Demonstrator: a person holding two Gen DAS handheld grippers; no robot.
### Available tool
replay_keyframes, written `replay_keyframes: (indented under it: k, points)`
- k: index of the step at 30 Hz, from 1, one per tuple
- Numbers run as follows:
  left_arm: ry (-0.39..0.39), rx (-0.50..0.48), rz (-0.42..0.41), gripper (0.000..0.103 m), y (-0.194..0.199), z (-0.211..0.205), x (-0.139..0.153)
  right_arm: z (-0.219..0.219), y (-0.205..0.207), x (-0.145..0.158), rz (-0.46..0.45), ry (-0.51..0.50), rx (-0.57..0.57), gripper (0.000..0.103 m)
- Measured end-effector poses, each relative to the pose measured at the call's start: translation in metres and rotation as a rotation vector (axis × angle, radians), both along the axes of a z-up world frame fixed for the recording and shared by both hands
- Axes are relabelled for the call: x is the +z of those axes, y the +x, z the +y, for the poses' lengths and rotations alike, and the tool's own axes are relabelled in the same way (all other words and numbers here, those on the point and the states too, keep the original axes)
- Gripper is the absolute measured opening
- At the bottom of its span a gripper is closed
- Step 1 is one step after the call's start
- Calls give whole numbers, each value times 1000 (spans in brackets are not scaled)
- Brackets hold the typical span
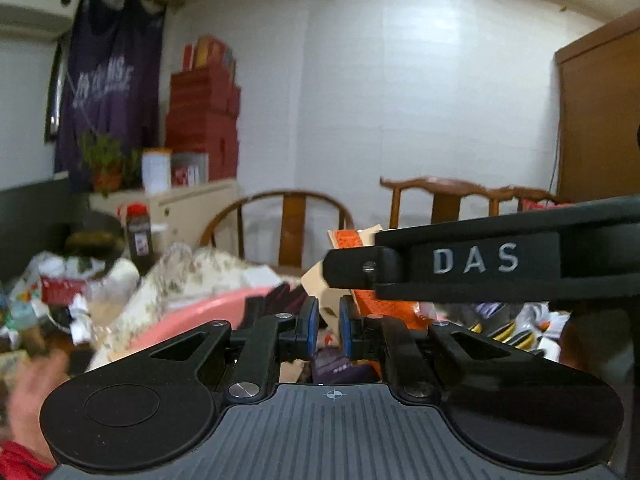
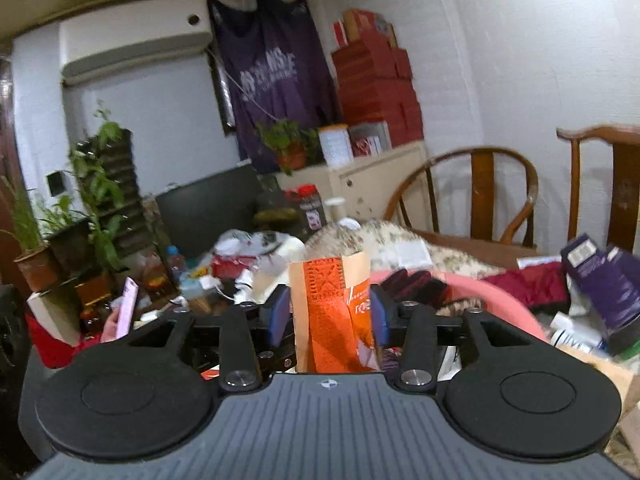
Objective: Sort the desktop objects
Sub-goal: 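Carry the orange packet with the right tool while the left tool carries cardboard to the basin, then open the right tool over the pink basin while the left tool releases its cardboard there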
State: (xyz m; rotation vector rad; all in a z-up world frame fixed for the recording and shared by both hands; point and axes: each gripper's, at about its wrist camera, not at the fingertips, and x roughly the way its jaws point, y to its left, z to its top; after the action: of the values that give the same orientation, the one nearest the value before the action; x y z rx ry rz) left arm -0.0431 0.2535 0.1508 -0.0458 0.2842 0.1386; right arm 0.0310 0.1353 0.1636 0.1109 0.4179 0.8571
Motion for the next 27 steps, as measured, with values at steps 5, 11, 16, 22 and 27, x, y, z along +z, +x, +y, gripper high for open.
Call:
replay_keyframes:
  k: [5,11,16,22,27]
  points:
    - [-10,34,38,50,19,4,-20,7,17,-27,-7,11,-49,85]
    - [46,115,30,77,26,1,-34,-3,13,-27,-54,28,-96,98]
    - [69,187,2,90,17,-2,-31,-25,3,-15,-92,72,-110,101]
    - [96,260,-10,99,-2,-9,-24,-51,-20,-15,-156,61,-111,102]
    - [96,305,-21,103,-28,-16,-23,-76,-51,-29,-190,18,-109,102]
